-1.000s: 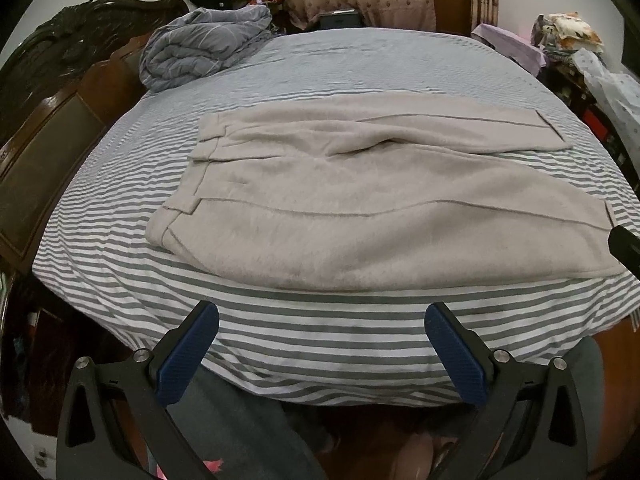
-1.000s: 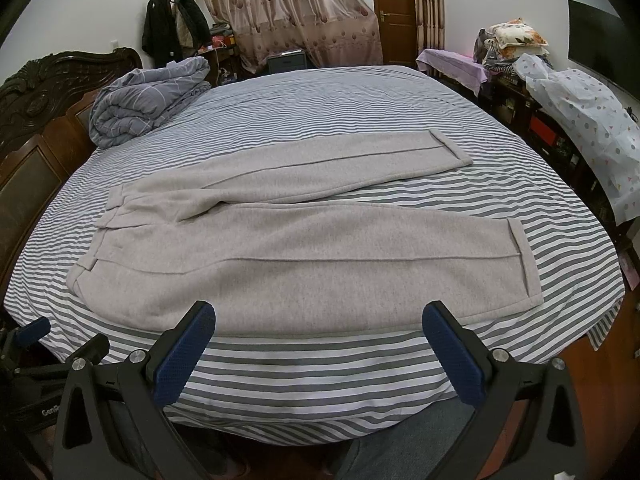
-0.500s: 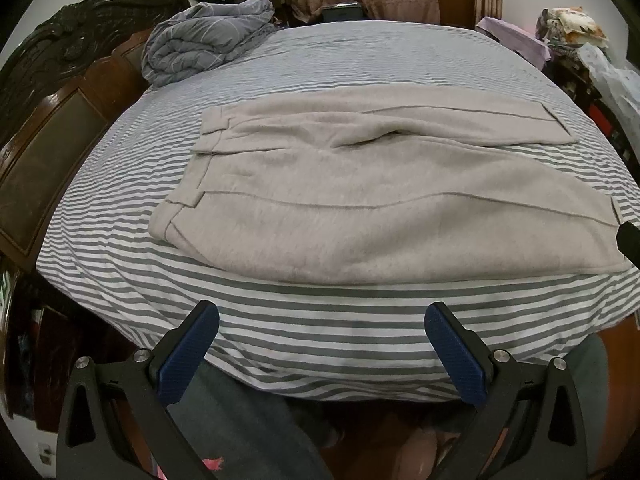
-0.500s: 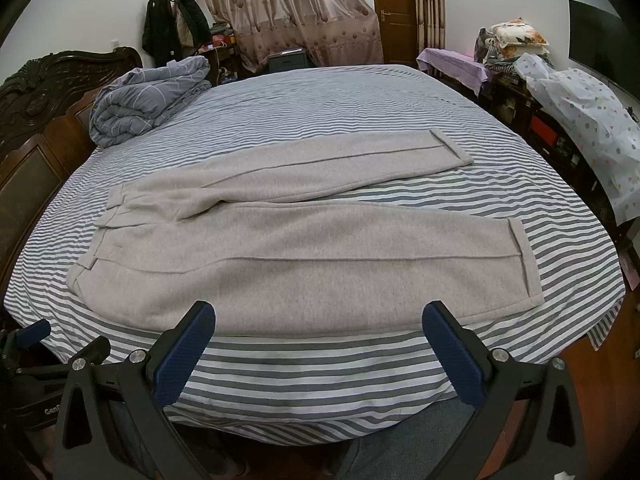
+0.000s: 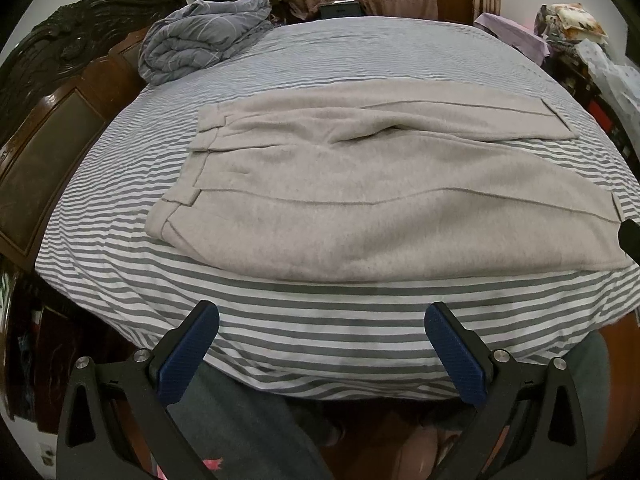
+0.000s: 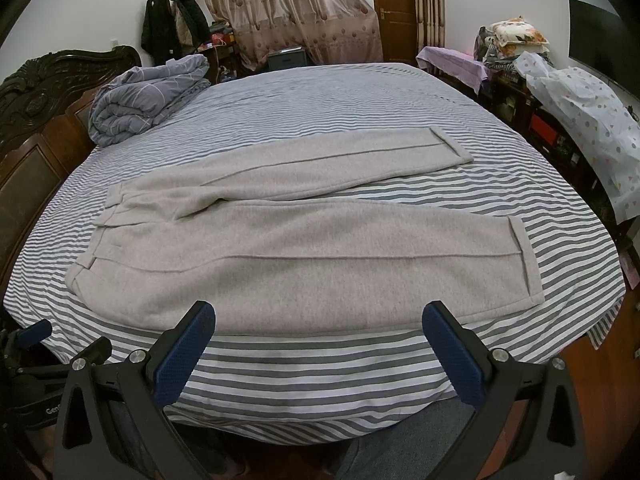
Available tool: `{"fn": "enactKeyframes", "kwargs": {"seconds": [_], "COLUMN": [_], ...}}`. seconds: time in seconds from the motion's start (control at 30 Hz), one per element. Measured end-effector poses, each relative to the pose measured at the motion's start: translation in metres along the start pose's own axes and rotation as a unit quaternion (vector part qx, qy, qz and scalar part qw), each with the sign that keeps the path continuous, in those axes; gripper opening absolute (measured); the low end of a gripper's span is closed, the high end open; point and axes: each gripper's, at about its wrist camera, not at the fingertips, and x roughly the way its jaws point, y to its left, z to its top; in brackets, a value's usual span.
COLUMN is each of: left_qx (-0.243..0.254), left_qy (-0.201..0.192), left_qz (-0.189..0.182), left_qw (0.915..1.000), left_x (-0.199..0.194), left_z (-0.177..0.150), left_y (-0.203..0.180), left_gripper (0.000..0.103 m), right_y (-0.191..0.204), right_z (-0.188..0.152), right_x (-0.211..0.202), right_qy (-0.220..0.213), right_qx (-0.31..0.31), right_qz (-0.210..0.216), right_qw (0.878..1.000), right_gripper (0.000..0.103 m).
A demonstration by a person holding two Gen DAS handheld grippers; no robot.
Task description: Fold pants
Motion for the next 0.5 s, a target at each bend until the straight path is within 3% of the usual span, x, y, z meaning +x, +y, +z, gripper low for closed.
{"fn": "enactKeyframes", "kwargs": {"seconds": [0.5], "left_qx": [0.001], "left_qy": [-0.015], "left_qz": [-0.008], "left_qw": [0.9999], "left_x": [0.0085], "left_z": [0.0094], "left_y": [0.006], "left_gripper": [0.102], "right_y": [0.0011], "right_z": [-0.0008], "right_x": [-0.0003], "right_qy": [-0.004], "right_qx": [-0.003], "right_qz": [-0.002], "right_qw": [1.0], "right_gripper": [0.103]}}
